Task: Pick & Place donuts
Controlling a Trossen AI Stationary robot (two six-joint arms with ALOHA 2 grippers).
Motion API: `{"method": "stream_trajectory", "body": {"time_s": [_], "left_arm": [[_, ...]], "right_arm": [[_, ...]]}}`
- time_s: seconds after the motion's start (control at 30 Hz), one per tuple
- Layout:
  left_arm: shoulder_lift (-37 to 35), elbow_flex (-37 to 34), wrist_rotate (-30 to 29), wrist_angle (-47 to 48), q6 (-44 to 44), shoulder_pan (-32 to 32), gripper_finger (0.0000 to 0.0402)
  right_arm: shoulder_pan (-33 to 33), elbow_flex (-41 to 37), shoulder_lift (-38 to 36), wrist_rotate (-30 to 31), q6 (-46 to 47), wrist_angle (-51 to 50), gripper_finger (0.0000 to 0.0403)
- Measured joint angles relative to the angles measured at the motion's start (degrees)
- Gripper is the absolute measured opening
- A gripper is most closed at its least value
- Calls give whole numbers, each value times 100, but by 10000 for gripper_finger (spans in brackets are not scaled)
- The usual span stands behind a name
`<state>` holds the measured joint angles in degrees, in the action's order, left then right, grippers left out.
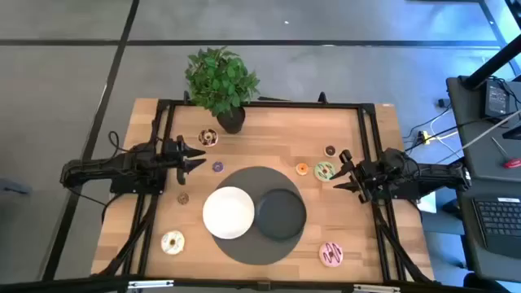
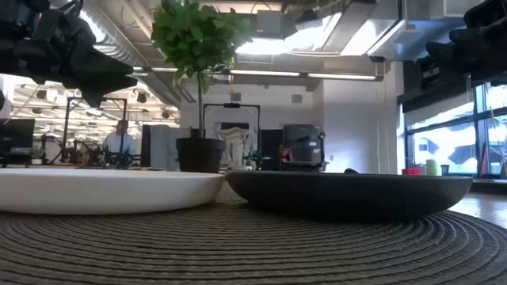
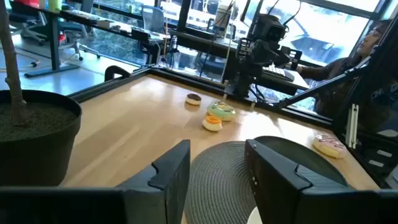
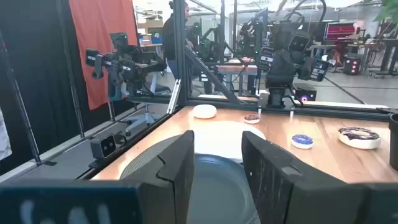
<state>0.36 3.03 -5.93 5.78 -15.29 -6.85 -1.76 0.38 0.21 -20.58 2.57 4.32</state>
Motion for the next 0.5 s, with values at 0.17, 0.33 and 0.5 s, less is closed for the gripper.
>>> {"method": "stream_trajectory", "body": {"time_s": [0.17,0.33,0.5], "left_arm": [[0,-1,0,0,0,0,152],[0,-1,0,0,0,-2,150],[-1,0,0,0,0,-2,148]], "right_arm": [[0,1,2,0,0,1,136],[0,0,0,-2,0,2,136],[0,1,1,0,0,1,136]]}}
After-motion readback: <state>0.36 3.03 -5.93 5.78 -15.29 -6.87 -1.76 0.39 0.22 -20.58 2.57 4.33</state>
